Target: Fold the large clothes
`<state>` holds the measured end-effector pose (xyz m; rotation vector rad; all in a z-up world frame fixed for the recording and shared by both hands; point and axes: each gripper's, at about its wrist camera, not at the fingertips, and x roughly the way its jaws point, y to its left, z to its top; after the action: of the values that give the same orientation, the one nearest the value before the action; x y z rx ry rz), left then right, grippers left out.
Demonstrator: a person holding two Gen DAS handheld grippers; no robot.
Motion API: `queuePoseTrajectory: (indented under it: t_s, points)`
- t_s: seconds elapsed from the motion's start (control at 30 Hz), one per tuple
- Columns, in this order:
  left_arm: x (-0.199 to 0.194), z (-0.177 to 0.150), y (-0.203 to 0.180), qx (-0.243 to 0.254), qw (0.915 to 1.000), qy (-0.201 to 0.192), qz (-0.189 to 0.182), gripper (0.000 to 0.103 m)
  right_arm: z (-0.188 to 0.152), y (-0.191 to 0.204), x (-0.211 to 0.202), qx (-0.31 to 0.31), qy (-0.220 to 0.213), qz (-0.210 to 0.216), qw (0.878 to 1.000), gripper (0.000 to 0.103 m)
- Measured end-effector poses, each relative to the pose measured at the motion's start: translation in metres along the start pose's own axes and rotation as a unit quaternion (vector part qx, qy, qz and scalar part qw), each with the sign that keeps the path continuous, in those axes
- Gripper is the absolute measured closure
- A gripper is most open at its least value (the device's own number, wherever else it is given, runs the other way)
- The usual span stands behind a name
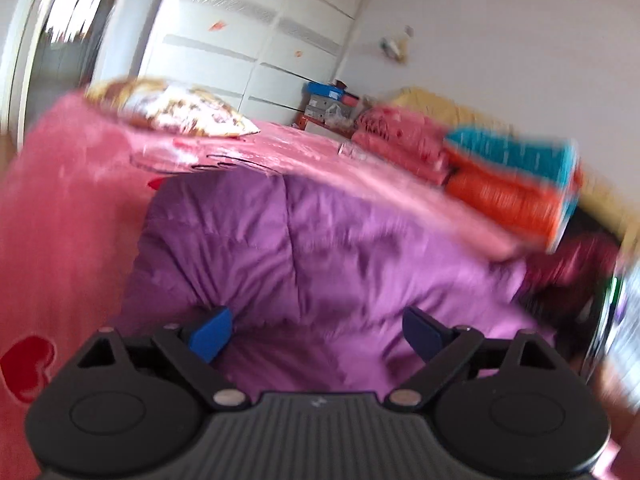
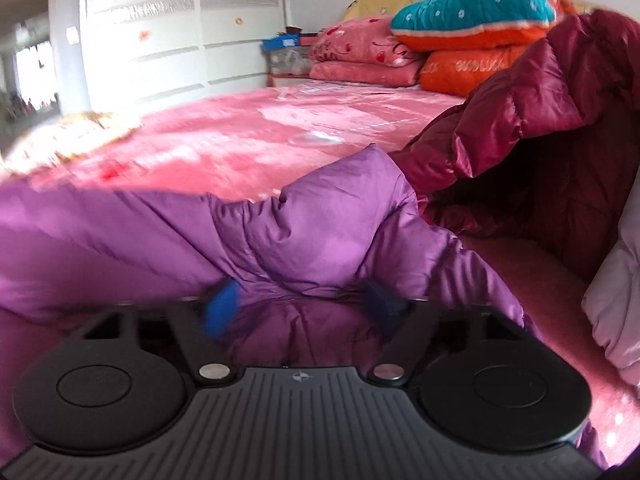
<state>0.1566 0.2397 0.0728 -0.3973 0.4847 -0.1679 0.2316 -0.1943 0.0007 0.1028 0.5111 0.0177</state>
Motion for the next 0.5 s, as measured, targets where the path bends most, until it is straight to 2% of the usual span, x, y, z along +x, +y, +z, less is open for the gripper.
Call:
queuePoseTrajectory:
  t_s: [0.07, 0.13, 0.23, 0.3, 0.33, 0.4, 0.5]
  points:
    - [-0.014, 0.015, 0.011, -0.037, 0.9993, 0.004, -0.004, 0.011, 0.006, -0.009, -0.017, 0.019, -0.005, 0.021, 1.000, 0.000]
    - [-0.022, 0.022, 0.020, -0.041, 0.9989, 0.018, 0.015, 0.008, 0.015, -0.019, -0.039, 0.017, -0.015, 0.025, 0.999, 0.000]
    - [-0.018, 0.020, 0.039, -0.054, 0.9949, 0.073, 0.044, 0.004, 0.031, -0.050, -0.066, 0.021, -0.016, 0.035, 0.999, 0.000]
    - [-0.014, 0.014, 0.061, -0.101, 0.9883, 0.105, 0.045, 0.004, 0.036, -0.084, -0.071, 0.058, 0.011, 0.053, 0.997, 0.000]
    - [-0.012, 0.010, 0.071, -0.128, 0.9842, 0.117, 0.036, 0.004, 0.035, -0.101, -0.070, 0.079, 0.031, 0.062, 0.994, 0.000]
    - [-0.008, 0.001, 0.087, -0.174, 0.9755, 0.135, -0.004, 0.004, 0.026, -0.131, -0.063, 0.120, 0.076, 0.091, 0.986, 0.000]
    - [-0.002, -0.014, 0.096, -0.207, 0.9667, 0.143, -0.046, 0.003, -0.002, -0.160, -0.049, 0.179, 0.130, 0.141, 0.965, 0.000]
